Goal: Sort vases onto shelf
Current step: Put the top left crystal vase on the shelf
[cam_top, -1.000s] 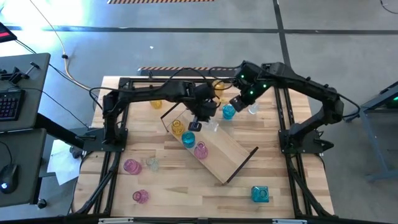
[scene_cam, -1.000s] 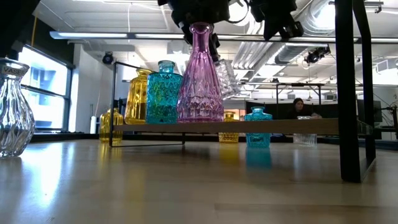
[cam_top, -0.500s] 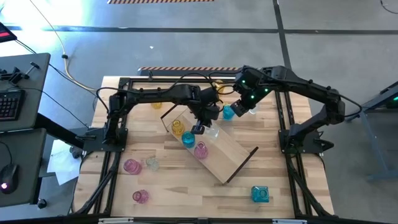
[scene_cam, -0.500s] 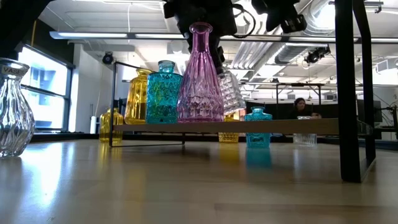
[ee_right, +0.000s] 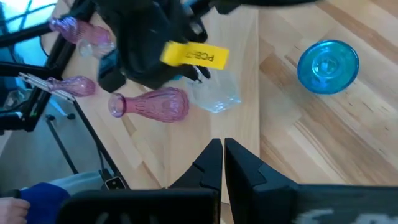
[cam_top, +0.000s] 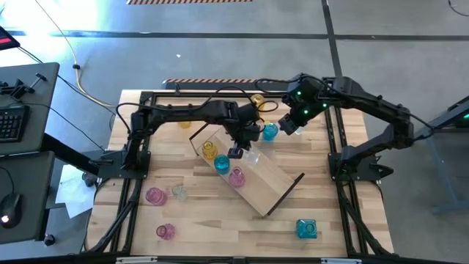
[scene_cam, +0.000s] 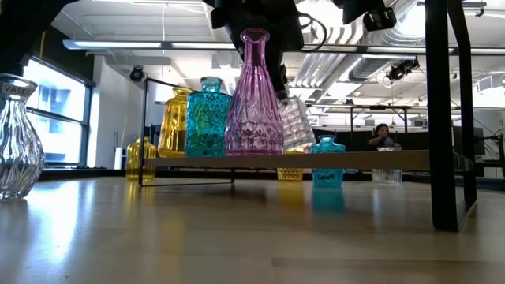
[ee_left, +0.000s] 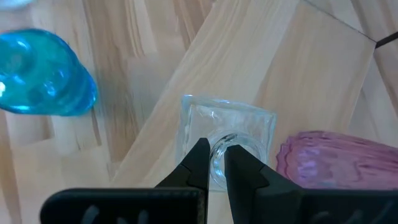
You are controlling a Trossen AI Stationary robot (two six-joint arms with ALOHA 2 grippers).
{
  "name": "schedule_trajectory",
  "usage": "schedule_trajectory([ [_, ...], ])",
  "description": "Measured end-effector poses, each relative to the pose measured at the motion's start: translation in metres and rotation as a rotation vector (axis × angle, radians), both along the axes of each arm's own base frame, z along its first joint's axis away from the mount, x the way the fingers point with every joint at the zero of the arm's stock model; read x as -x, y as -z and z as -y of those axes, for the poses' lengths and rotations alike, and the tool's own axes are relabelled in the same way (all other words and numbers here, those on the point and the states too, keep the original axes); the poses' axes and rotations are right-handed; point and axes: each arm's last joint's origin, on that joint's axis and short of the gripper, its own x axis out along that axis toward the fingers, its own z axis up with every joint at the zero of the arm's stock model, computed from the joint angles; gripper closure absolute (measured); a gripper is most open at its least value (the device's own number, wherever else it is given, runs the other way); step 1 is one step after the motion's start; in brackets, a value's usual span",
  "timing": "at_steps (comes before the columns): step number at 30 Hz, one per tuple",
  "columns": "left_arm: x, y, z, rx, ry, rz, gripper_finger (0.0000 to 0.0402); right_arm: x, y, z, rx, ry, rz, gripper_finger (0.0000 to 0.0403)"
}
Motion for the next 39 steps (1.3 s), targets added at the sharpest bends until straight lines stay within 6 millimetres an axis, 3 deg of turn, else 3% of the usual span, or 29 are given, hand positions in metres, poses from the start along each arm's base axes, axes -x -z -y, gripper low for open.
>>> schedule_trajectory([
  [13, 0.002, 0.006, 0.002, 0.055, 0.016, -0.047, 0.0386, 0.004, -0.005, -0.002, 0.014, -0.004, 0.030, 0.0403],
  [21, 0.001, 0.006, 0.004, 0.064, 0.008, -0.047, 0.0333, 0.004, -0.005, -0.002, 0.015, -0.005, 0.030, 0.0403],
  [30, 0.001, 0.005, 0.004, 0.065, 0.004, -0.042, 0.0336, 0.004, -0.004, -0.002, 0.015, -0.005, 0.029, 0.0403],
  [35, 0.000, -0.007, 0.003, 0.052, 0.004, 0.030, 0.0338, 0.003, -0.004, -0.002, 0.015, -0.005, 0.030, 0.0403],
  [39, -0.003, -0.030, -0.001, 0.039, -0.003, 0.098, 0.0338, 0.003, -0.005, -0.002, 0.016, -0.005, 0.032, 0.0403],
])
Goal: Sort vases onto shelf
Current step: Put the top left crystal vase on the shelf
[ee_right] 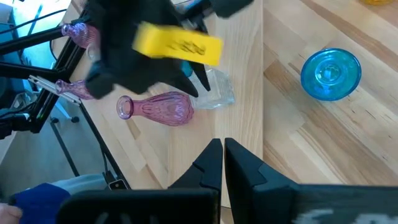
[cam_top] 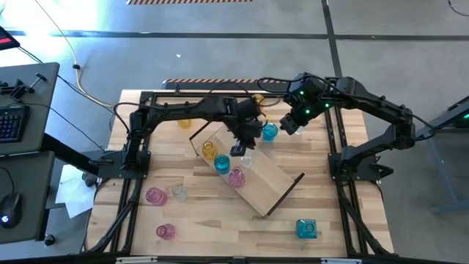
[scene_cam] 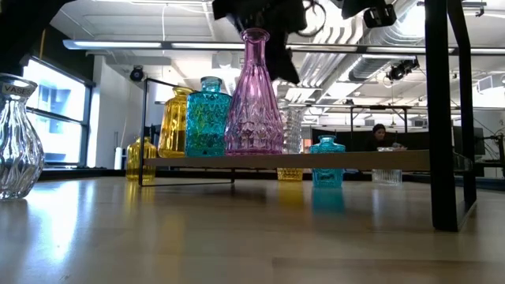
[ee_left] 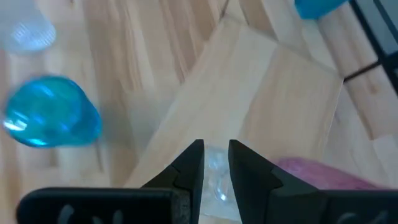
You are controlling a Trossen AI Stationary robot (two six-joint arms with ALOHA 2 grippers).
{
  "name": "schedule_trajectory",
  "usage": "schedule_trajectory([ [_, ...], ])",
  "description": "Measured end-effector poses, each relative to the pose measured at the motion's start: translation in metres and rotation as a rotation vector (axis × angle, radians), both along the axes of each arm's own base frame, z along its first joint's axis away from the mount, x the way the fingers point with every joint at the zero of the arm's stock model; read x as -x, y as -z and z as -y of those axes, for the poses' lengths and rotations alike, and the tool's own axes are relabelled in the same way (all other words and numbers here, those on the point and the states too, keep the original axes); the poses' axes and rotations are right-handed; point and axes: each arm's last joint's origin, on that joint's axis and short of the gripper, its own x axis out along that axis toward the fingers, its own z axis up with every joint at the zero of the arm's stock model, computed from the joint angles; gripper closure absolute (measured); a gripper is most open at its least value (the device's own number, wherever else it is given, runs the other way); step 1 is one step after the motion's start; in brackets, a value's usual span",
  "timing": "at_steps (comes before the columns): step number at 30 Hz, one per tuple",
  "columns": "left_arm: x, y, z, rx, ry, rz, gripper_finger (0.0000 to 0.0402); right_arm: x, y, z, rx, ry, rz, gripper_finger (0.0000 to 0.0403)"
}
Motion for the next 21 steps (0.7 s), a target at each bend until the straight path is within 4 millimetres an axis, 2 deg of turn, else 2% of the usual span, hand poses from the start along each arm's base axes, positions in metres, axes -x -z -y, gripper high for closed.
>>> schedule_trajectory([
  [4, 0.005, -0.039, -0.011, -0.005, -0.041, 0.068, 0.0341, -0.004, -0.001, -0.001, 0.034, 0.009, 0.016, 0.0403],
  [8, 0.031, -0.090, -0.027, -0.010, -0.120, 0.169, 0.0345, -0.018, 0.000, -0.006, 0.072, -0.017, 0.065, 0.0403],
  [14, 0.101, -0.163, -0.045, -0.032, -0.260, 0.345, 0.0353, -0.041, 0.005, -0.012, 0.127, -0.044, 0.107, 0.0403],
  [18, 0.152, -0.199, -0.047, -0.060, -0.343, 0.434, 0.0358, -0.062, 0.015, -0.011, 0.139, -0.051, 0.118, 0.0403],
  [21, 0.190, -0.221, -0.041, -0.122, -0.436, 0.484, 0.0361, -0.081, 0.026, -0.007, 0.145, -0.056, 0.133, 0.0403],
])
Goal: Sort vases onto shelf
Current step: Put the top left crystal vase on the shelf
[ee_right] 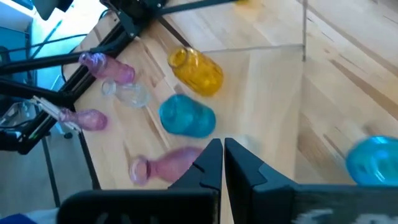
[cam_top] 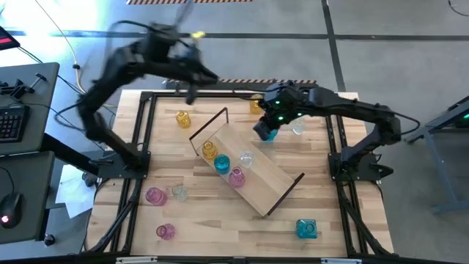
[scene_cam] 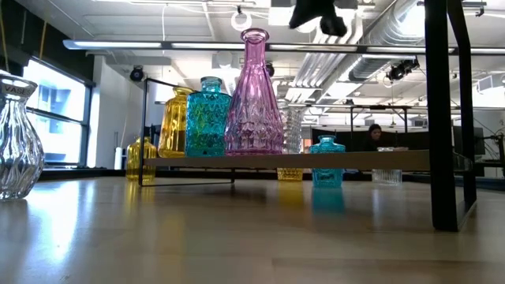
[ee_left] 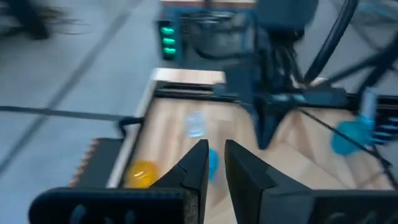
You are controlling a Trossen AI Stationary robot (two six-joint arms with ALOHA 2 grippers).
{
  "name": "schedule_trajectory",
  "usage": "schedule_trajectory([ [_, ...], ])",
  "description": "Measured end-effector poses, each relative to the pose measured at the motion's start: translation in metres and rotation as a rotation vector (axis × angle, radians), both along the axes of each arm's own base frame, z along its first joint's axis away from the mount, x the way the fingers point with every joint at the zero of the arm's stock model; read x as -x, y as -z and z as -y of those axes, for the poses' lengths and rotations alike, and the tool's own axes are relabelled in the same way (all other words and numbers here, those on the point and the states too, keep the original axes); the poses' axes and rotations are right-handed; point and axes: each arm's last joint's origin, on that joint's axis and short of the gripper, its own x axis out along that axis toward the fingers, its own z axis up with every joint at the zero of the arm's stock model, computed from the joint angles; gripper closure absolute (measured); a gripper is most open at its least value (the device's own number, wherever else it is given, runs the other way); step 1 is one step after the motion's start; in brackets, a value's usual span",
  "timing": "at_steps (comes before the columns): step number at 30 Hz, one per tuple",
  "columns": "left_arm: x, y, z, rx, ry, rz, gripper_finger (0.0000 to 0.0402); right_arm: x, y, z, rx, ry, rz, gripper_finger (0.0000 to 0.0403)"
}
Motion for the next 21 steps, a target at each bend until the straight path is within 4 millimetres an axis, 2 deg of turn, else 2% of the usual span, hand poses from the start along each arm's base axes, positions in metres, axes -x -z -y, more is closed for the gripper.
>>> schedule_trajectory([
  [4, 0.046, -0.018, 0.012, -0.075, -0.163, 0.003, 0.0364, -0.028, 0.021, 0.005, -0.013, -0.013, -0.001, 0.0403],
  [10, 0.098, -0.029, 0.034, -0.101, -0.314, -0.008, 0.0365, -0.061, 0.060, 0.011, -0.139, -0.056, -0.059, 0.0403],
  [15, 0.125, -0.030, 0.048, -0.093, -0.368, -0.020, 0.0365, -0.073, 0.082, 0.012, -0.188, -0.070, -0.116, 0.0403],
  [21, 0.143, -0.032, 0.059, -0.097, -0.384, -0.003, 0.0365, -0.079, 0.096, 0.013, -0.219, -0.070, -0.152, 0.0403],
])
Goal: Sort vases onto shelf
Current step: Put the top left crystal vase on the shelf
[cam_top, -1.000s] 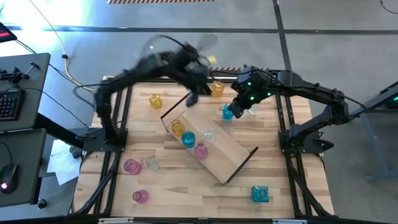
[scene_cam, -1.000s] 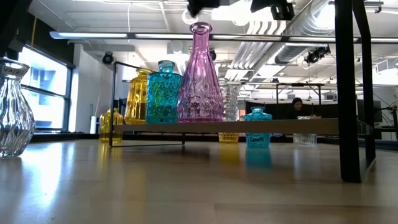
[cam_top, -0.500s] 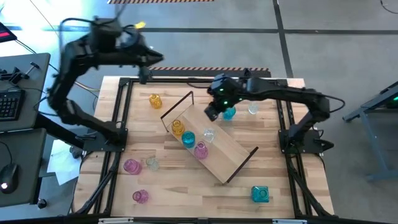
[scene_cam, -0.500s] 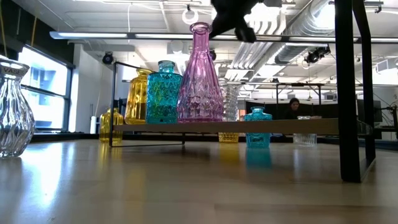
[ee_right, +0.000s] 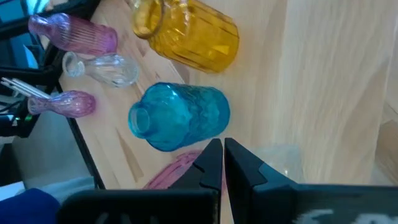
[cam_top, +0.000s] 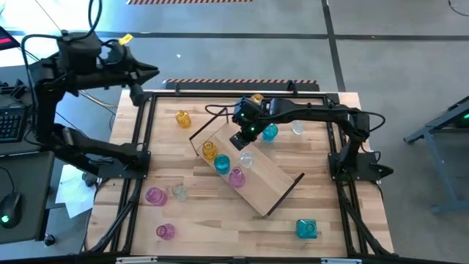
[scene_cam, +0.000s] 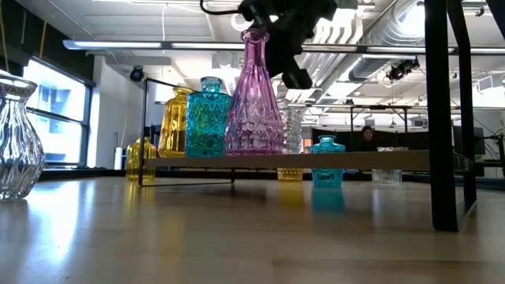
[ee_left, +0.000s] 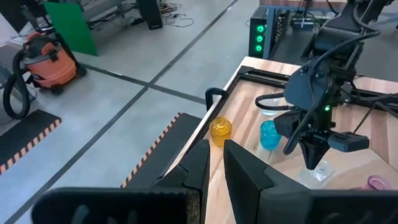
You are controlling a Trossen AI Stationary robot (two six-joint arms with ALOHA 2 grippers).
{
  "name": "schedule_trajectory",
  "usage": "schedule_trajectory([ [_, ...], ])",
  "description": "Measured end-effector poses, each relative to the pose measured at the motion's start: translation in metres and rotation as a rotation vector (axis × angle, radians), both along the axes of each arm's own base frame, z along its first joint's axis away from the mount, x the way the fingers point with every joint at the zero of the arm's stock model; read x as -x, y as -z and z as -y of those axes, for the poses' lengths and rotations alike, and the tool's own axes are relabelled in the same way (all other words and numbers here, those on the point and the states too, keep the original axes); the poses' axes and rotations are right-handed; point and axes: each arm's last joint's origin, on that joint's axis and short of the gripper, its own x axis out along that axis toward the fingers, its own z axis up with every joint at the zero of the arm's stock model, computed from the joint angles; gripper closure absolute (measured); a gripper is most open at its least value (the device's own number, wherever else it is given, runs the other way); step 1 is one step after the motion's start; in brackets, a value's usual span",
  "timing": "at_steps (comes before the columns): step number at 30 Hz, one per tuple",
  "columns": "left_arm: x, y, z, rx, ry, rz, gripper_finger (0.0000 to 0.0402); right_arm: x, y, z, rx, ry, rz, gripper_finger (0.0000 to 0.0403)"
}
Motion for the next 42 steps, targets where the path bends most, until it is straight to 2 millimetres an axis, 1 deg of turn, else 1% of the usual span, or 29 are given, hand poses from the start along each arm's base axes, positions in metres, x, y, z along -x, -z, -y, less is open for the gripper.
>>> schedule_trajectory([
  [3, 0.006, -0.001, 0.003, -0.007, 0.000, 0.012, 0.0365, 0.000, 0.003, 0.000, -0.008, 0.005, -0.017, 0.0403],
  [7, 0.010, -0.002, 0.006, -0.014, 0.000, 0.022, 0.0365, -0.003, 0.013, 0.000, -0.036, 0.010, -0.062, 0.0403],
  [13, 0.011, -0.002, 0.007, -0.020, 0.006, 0.022, 0.0365, -0.010, 0.027, 0.002, -0.009, -0.028, -0.069, 0.0403],
  [20, 0.010, 0.001, 0.006, -0.010, 0.011, -0.007, 0.0365, -0.014, 0.040, 0.003, 0.023, -0.096, -0.096, 0.0403],
  [25, 0.011, 0.002, 0.007, 0.005, 0.006, -0.007, 0.0365, -0.013, 0.041, 0.003, 0.035, -0.108, -0.110, 0.0403],
  [29, 0.011, 0.002, 0.007, 0.007, 0.007, -0.007, 0.0365, -0.008, 0.043, 0.001, -0.012, -0.131, -0.153, 0.0403],
  [35, 0.013, 0.002, 0.008, 0.007, 0.006, -0.003, 0.0365, -0.003, 0.045, -0.009, -0.038, -0.158, -0.219, 0.0403],
  [42, 0.013, 0.002, 0.008, 0.006, 0.006, -0.003, 0.0365, -0.003, 0.046, -0.033, -0.077, -0.181, -0.260, 0.0403],
])
